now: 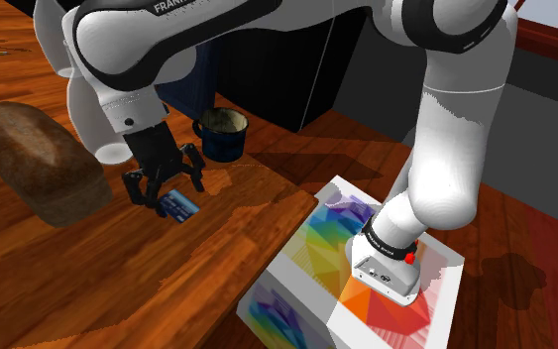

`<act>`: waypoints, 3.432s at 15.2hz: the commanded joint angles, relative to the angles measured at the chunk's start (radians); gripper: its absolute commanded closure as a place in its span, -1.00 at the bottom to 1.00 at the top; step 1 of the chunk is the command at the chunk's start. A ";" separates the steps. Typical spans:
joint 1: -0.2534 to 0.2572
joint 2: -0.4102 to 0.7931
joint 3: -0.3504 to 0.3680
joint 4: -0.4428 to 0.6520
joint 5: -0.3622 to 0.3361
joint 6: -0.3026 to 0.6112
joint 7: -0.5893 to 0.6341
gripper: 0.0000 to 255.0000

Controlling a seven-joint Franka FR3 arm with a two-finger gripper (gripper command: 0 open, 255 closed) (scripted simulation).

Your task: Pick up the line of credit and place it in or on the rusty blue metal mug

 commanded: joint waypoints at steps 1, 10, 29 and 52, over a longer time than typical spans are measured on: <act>0.001 -0.006 0.001 -0.044 0.003 0.038 -0.005 -1.00; 0.001 -0.006 0.001 -0.043 0.003 0.038 -0.005 1.00; -0.008 -0.064 0.009 0.015 0.021 -0.075 0.011 1.00; -0.017 -0.123 0.019 0.237 0.051 -0.346 0.068 1.00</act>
